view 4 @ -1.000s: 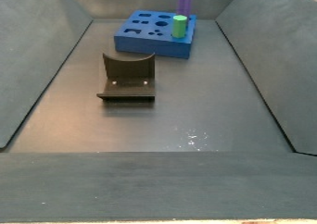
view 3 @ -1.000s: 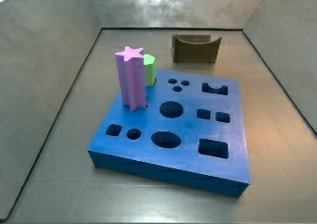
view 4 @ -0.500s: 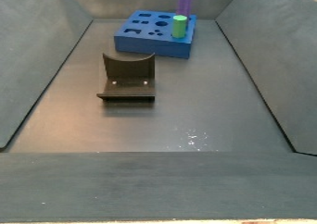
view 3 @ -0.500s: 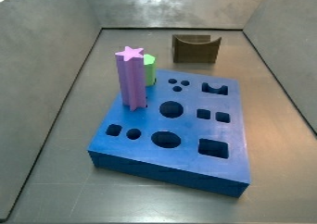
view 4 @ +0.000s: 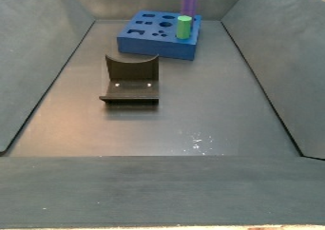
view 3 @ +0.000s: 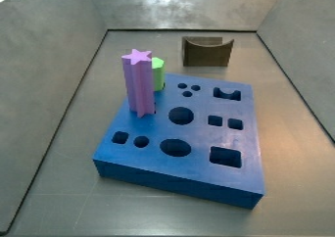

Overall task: Pick up the rectangle object. Move up. Place the rectangle object on the fixture. Regrasp the rectangle object. Move to above the board. Insert the rectangle object.
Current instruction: Move to above the board.

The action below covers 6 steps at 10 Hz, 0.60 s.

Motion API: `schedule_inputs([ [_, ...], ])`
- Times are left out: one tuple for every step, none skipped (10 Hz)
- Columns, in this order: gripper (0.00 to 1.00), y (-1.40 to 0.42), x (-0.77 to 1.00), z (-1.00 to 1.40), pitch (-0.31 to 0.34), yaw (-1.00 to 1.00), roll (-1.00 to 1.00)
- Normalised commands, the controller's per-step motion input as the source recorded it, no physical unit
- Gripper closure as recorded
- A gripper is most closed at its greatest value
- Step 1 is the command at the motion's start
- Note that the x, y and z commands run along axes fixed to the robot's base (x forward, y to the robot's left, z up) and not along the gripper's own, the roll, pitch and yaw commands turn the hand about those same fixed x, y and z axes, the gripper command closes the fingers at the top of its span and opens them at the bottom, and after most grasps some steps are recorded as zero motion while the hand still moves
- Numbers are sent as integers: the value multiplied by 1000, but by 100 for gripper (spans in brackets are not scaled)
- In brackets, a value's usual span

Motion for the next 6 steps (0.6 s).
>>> schedule_inputs([
  [100,-1000,-530,-655,10,-106,-1000],
  [100,-1000,-552,-657,17,-100,-1000],
  [100,-1000,-562,-655,17,-96,-1000],
  [100,-882,-520,-584,23,-88,-1000],
  [100,-688,-408,-455,26,-86,-1000],
  [100,-338,-212,-224,33,-80,-1000],
])
